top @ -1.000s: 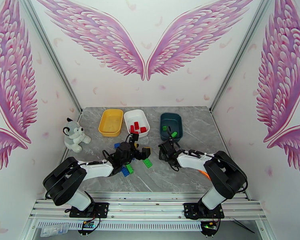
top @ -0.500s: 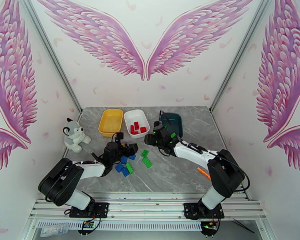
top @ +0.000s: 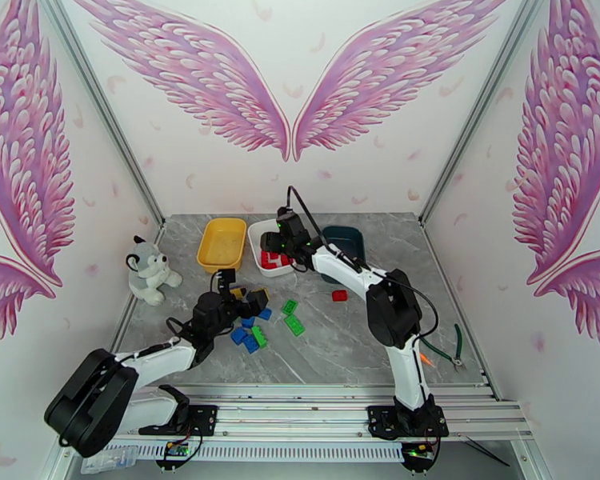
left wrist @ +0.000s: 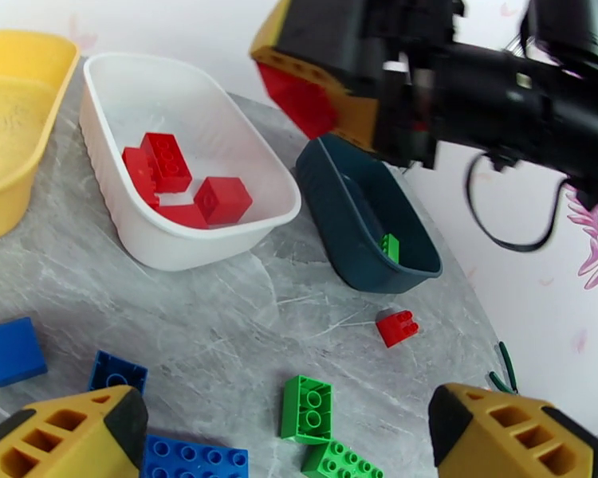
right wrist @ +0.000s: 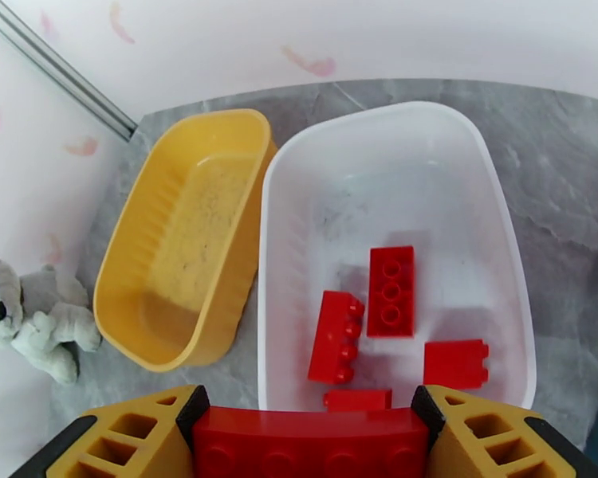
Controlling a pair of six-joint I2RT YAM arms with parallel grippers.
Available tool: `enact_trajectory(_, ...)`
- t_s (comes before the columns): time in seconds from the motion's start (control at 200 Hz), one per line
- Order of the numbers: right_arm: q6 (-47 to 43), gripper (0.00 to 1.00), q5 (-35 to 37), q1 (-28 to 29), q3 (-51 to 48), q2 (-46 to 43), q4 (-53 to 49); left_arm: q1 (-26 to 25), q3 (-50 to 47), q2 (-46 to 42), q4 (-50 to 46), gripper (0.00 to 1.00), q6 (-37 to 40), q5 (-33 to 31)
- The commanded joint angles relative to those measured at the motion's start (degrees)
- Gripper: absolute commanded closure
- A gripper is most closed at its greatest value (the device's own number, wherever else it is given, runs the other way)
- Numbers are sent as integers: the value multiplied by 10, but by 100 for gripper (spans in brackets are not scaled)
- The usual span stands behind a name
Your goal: Sort the legos into containers by color
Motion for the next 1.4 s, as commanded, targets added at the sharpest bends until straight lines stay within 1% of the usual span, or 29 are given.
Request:
enact_trajectory(0.0, -24, 24, 8, 3, 28, 8, -57, 2, -18, -57, -67, 1, 22, -27)
enact_trajectory(0.135, -32, 22, 6, 4, -27, -38, -31, -1, -26, -107, -113, 1, 35, -46)
enact_trajectory(0.3, -36, 21, 5, 5, -110, -120, -5, -2, -30, -132, -139, 1, 37, -47)
enact_trajectory(0.375, -32, 21, 13, 7, -166, -164, 6, -2, -26, -136, -153, 1, 38, -43)
enact_trajectory(0.575, -17, 22, 65, 7, -319, -276, 16, -3, -15, -142, -171, 1, 40, -31)
enact_trajectory(0.735, -11, 22, 119, 5, -422, -330, 11, -5, 1, -123, -172, 1, 43, -18)
enact_trajectory(0.855, 0, 20, 150, 0, -488, -345, 17, -10, 18, -81, -153, 1, 43, -10)
enact_trajectory(0.925, 9, 18, 157, -7, -523, -347, 28, -18, 29, -48, -131, 1, 41, -7)
enact_trajectory(1.065, 21, 18, 164, -27, -580, -340, 63, -42, 57, 18, -99, 1, 42, -10)
enact_trajectory(1.26, 27, 18, 175, -52, -600, -312, 78, -71, 98, 84, -77, 1, 46, -13)
enact_trajectory(1.395, 23, 19, 157, -73, -605, -295, 100, -79, 114, 107, -66, 1, 47, -12)
